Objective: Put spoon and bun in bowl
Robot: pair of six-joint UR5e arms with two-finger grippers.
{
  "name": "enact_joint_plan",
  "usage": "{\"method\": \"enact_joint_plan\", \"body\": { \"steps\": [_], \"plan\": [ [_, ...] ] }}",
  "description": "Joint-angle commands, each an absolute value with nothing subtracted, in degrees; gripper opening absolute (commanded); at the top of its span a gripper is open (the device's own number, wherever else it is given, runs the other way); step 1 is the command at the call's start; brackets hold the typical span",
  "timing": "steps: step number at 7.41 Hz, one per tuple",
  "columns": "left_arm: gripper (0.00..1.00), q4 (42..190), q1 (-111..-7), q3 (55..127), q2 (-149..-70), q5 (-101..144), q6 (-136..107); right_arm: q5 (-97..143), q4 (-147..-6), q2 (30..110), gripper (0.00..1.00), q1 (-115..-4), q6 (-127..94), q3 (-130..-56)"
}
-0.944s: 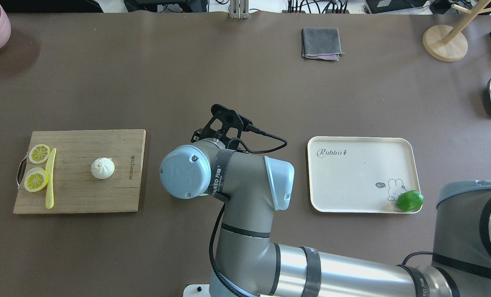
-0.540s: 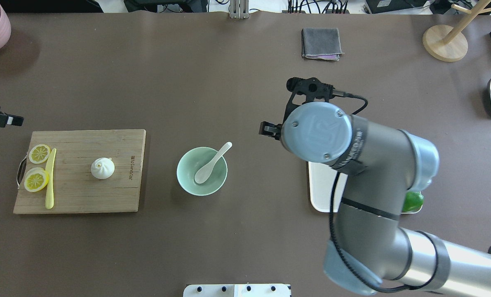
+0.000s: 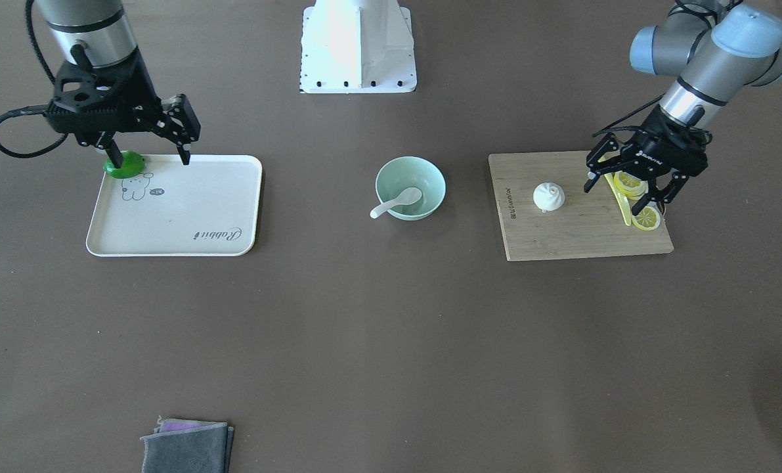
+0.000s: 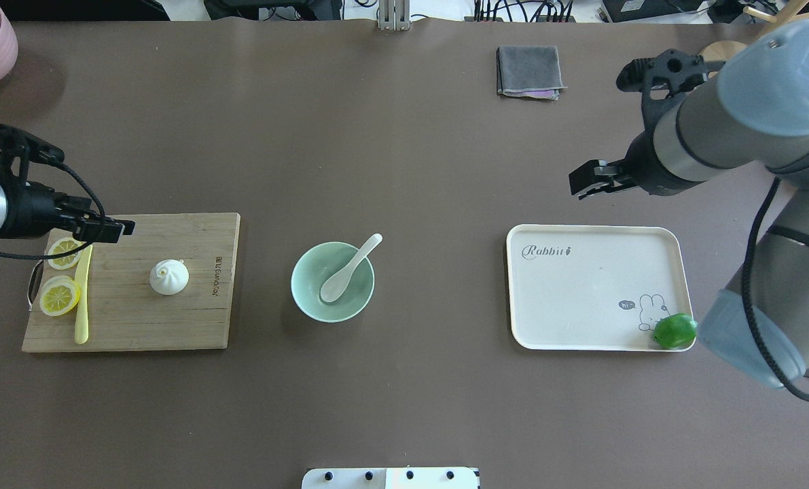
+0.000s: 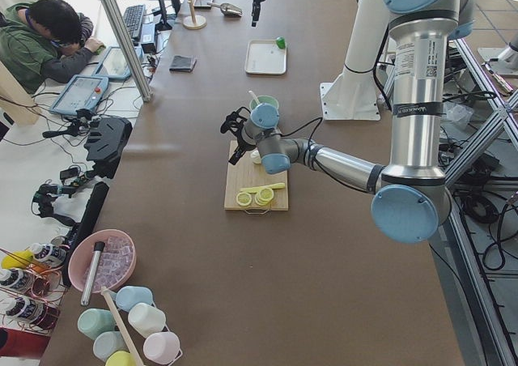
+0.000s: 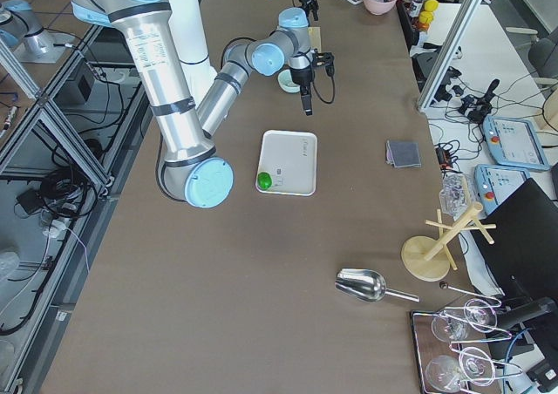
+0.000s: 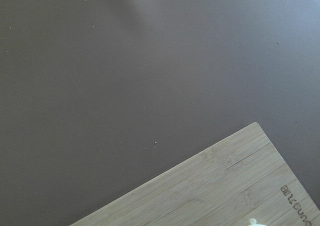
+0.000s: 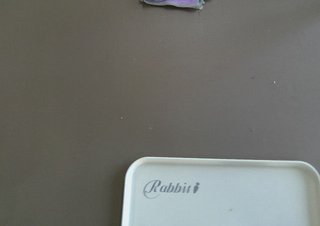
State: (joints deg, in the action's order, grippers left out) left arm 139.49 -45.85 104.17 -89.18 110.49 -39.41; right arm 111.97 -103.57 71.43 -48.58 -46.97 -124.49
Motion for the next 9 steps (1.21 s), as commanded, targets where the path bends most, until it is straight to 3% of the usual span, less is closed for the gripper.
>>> {"method": "enact_joint_plan", "body": {
  "steps": [1, 3, 4, 5, 7, 8, 9],
  "plan": [
    [0.98, 139.5, -37.6, 104.3, -90.3, 102.7, -42.9, 117.3, -103.4, 75.5, 1.0, -54.3, -36.0, -124.4],
    [0.97, 139.5, -34.2, 103.2, -90.1, 99.5, -42.9, 117.3, -100.0, 75.8, 1.0, -54.4, -35.9, -122.2],
    [0.87, 139.5, -33.4, 103.0, -89.8, 98.8, -42.9, 117.2, -98.6, 76.1, 1.0, -54.4, -36.1, -121.6],
    [0.66, 139.5, -33.4, 102.6, -89.7, 98.8, -42.8, 117.2, -98.6, 76.2, 1.0, -54.4, -36.4, -121.6],
    [0.1, 139.6, -33.4, 102.5, -89.6, 98.0, -42.8, 117.2, -98.6, 76.2, 1.0, -54.3, -36.6, -121.6],
    [0.0, 139.6, -33.4, 102.8, -89.7, 96.7, -42.9, 117.1, -98.6, 76.2, 1.0, -54.3, -36.6, -121.6],
    [0.0, 139.6, -33.5, 104.1, -90.5, 97.0, -43.1, 117.0, -98.6, 76.2, 1.0, -54.3, -36.6, -121.6]
  ]
}}
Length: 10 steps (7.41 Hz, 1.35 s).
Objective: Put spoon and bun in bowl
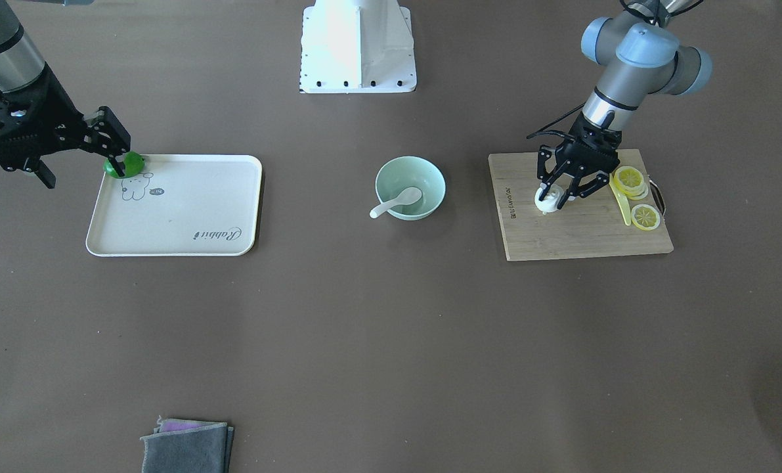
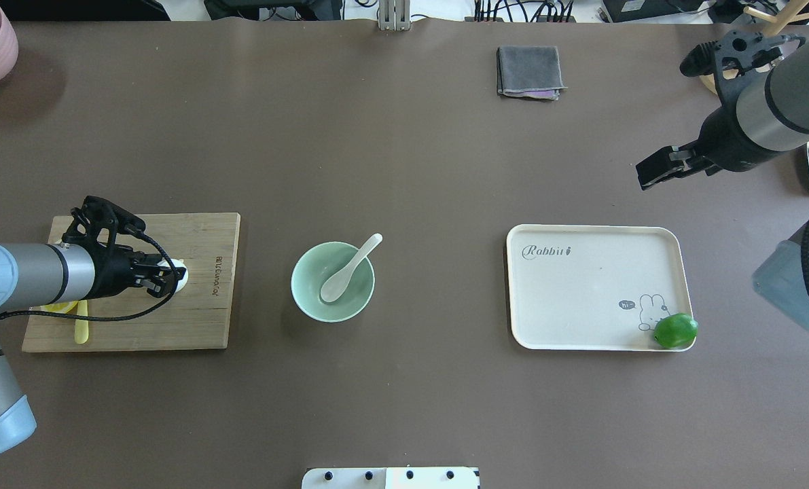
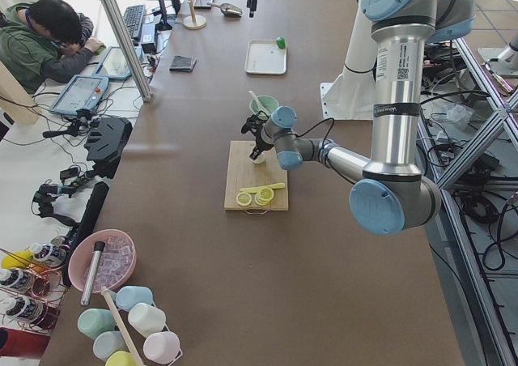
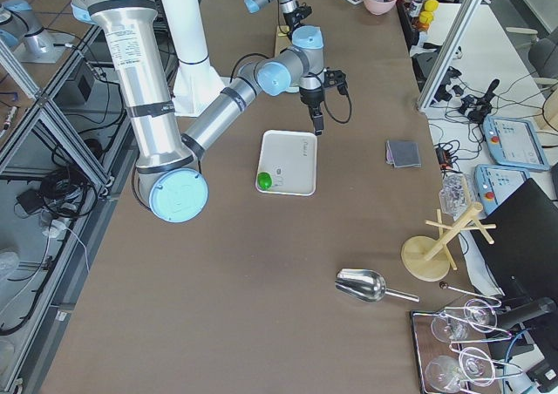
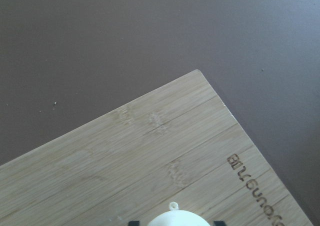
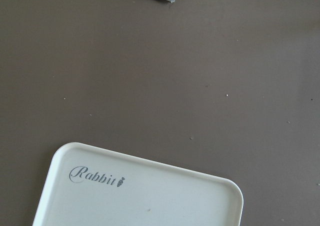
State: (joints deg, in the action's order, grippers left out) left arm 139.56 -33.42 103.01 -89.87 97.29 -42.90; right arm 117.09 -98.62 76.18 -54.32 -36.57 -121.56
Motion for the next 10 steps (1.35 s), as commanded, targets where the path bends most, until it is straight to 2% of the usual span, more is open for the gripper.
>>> {"method": "enact_joint_plan", "body": {
  "steps": [1, 4, 6, 7, 8, 10],
  "plan": [
    [0.0, 139.6, -33.5, 106.0, -91.2, 97.2, -44.6, 116.9, -98.6, 76.2, 1.0, -54.3, -36.7, -121.6],
    [0.0, 139.2, -29.6, 105.4, -103.9, 96.4, -62.7, 116.7, -98.6, 76.2, 1.0, -54.3, -36.7, -121.6],
    [0.0, 138.9, -24.0, 104.2, -108.0, 90.3, -65.0, 116.7, -98.6, 76.2, 1.0, -54.2, -36.7, -121.5],
    [0.34, 139.1, -22.5, 102.5, -110.1, 87.7, -65.6, 116.7, -98.6, 76.2, 1.0, -54.2, -36.7, -121.5],
    [0.95, 139.7, -22.3, 101.3, -111.9, 87.7, -66.3, 116.7, -98.6, 76.2, 1.0, -54.2, -36.7, -121.3],
    [0.97, 139.6, -22.2, 101.2, -111.9, 87.3, -67.8, 116.7, -98.6, 76.2, 1.0, -54.2, -36.7, -121.1]
  ]
}}
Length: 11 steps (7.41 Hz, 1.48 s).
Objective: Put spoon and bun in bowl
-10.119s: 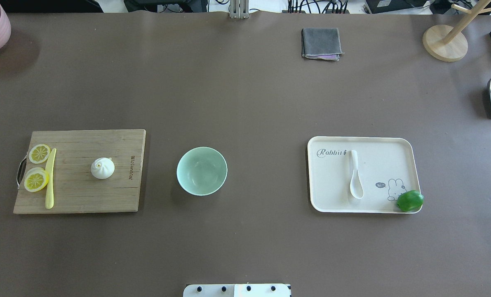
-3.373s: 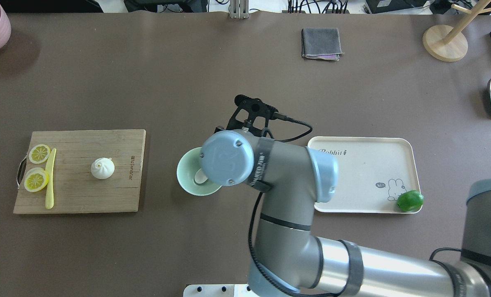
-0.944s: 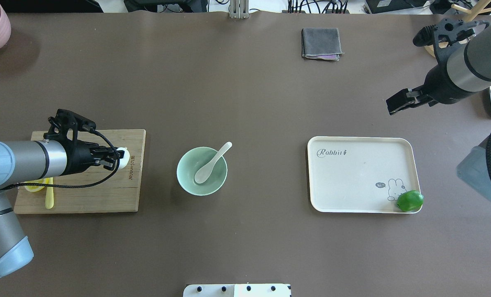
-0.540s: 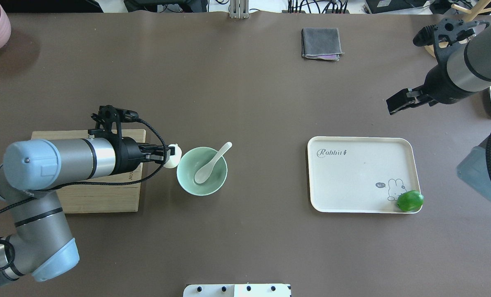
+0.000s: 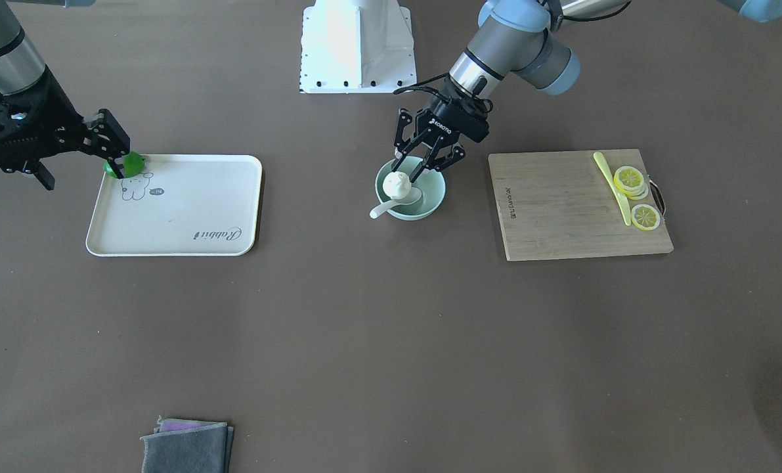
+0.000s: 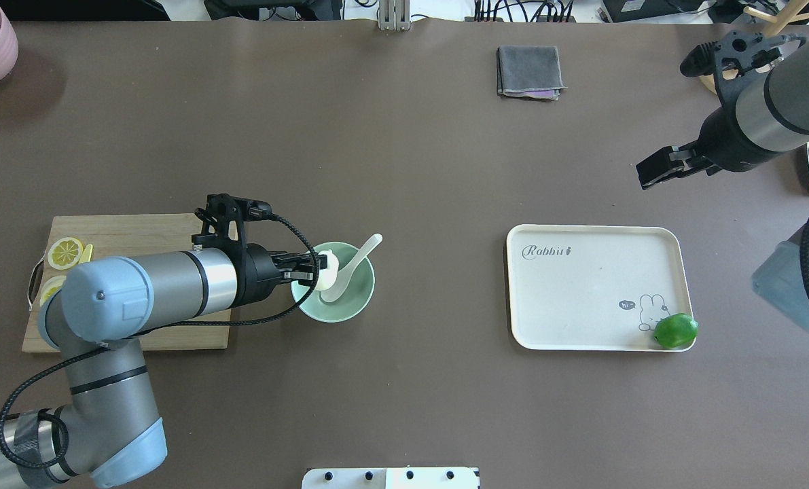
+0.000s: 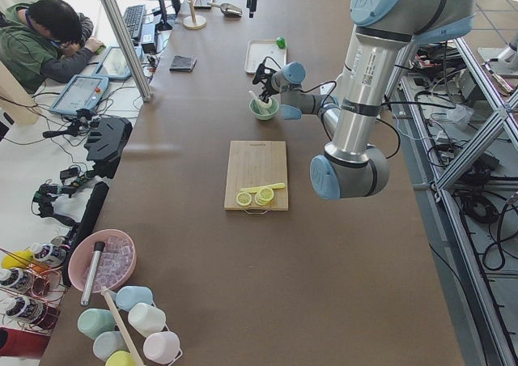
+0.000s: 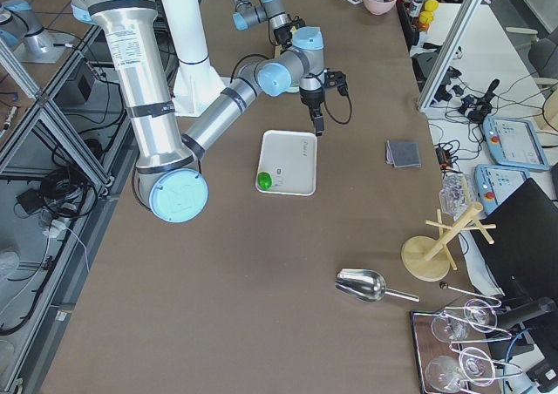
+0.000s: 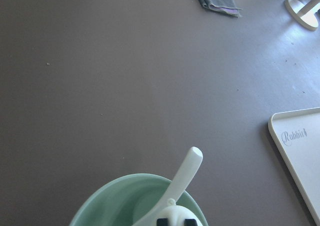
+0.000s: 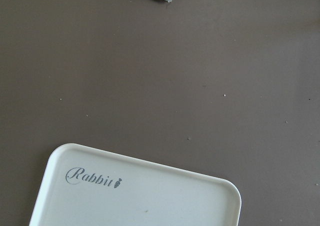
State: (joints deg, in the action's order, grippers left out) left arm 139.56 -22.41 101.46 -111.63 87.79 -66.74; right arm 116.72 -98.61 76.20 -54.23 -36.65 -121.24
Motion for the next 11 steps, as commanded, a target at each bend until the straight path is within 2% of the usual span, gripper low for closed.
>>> {"method": "enact_joint_plan", "body": {
  "steps": [1, 3, 5, 8, 10, 11],
  "plan": [
    [0.98, 139.5, -22.4, 101.7, -111.4, 87.4, -67.4, 116.7, -98.6, 76.2, 1.0, -54.3, -36.7, -121.0],
    [0.98, 138.9, -24.9, 102.1, -109.9, 91.2, -67.0, 117.1, -98.6, 76.4, 1.0, -56.1, -35.7, -120.3],
    [0.98, 138.8, -38.2, 101.7, -105.6, 112.0, -61.8, 118.6, -98.9, 76.6, 1.0, -60.9, -30.1, -118.2],
    [0.99, 136.7, -57.0, 101.3, -92.6, 131.4, -38.3, 129.4, -98.7, 83.7, 1.0, -76.2, -6.2, -112.5],
    [1.0, 126.8, -69.2, 101.8, -87.3, 136.7, -16.1, 130.1, -98.6, 90.1, 1.0, -82.1, 6.4, -109.9],
    [1.0, 121.9, -74.9, 101.4, -86.0, 136.7, -6.4, 130.2, -98.6, 90.9, 1.0, -84.8, 11.8, -107.6]
  ]
}}
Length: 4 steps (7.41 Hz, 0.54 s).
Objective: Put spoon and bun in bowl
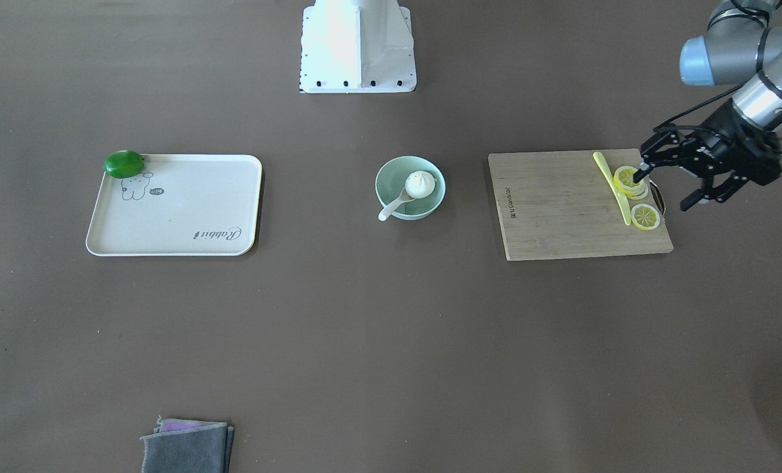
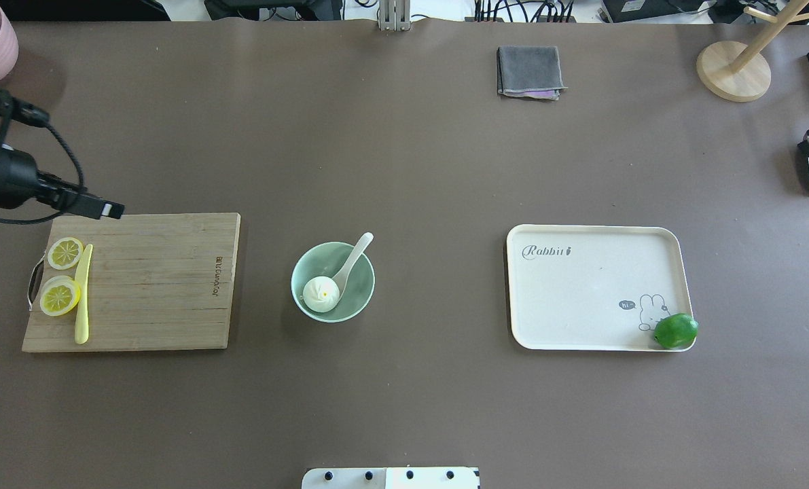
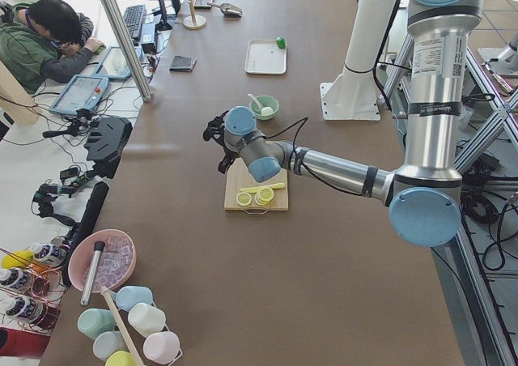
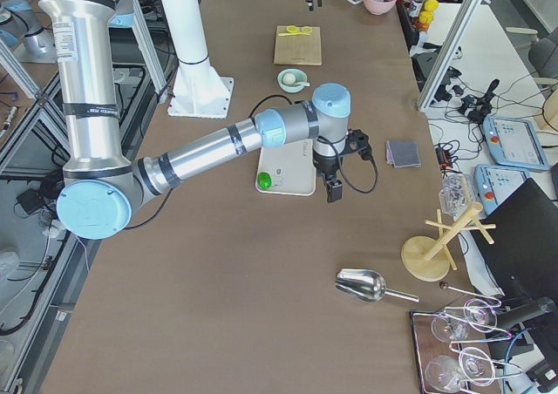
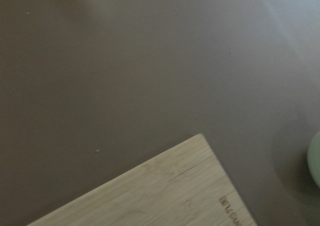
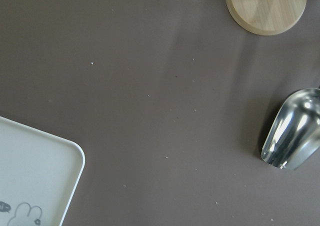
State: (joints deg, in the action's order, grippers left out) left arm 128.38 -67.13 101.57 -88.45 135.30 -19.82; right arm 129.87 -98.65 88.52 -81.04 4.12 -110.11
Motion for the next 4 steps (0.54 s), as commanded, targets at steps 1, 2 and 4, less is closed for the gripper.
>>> {"method": "enact_joint_plan", "body": {
  "steps": [1, 2, 4],
  "plan": [
    [1.0, 116.7, -80.6, 101.3, -84.3, 136.6, 4.2, 130.2, -98.6, 91.7, 1.0, -86.1, 16.8, -105.4],
    [1.0, 110.1, -84.9, 101.6, -84.2, 136.6, 12.8, 130.0, -98.6, 92.5, 1.0, -86.2, 17.9, -104.7],
    [1.0, 108.7, -86.5, 99.1, -75.3, 136.5, 15.4, 130.6, -98.6, 92.8, 1.0, -86.2, 17.1, -102.2]
  ]
}}
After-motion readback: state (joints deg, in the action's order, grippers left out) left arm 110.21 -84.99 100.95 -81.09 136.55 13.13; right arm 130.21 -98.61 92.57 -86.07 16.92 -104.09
